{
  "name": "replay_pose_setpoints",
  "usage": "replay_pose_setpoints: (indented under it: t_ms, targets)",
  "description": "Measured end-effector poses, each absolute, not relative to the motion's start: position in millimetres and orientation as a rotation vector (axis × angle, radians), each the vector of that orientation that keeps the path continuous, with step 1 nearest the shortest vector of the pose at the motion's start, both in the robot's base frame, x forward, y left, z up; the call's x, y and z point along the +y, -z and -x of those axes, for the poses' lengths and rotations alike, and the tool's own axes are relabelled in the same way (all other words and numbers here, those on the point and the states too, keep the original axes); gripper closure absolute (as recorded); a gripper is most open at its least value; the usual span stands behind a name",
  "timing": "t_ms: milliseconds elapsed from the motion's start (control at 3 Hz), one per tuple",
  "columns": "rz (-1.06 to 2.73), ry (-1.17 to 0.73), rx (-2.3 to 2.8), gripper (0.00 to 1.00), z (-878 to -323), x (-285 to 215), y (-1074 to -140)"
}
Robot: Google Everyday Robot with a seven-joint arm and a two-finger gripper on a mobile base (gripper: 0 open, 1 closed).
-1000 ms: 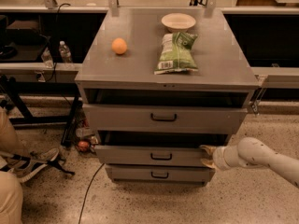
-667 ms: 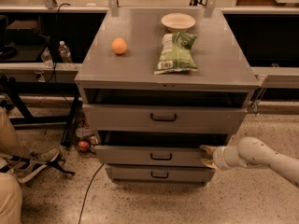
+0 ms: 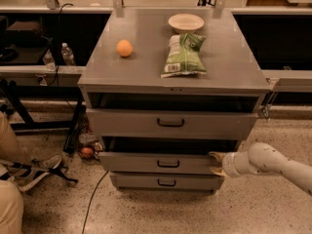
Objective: Open middle drawer
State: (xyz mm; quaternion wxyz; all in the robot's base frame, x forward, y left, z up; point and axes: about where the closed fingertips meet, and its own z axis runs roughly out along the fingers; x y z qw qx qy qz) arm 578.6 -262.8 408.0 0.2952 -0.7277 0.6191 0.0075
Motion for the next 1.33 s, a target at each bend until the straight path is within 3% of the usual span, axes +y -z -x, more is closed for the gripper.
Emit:
replay_pose_setpoints:
  t_ms: [333, 667, 1333]
  targets:
    - [1.936, -0.020, 1.647, 0.07, -578.5, -262.7, -408.4]
    - [1.938, -0.021, 1.650, 0.00, -578.5, -260.8, -406.2]
    - [1.968, 0.023, 1.680, 0.00, -582.2, -252.7, -397.8]
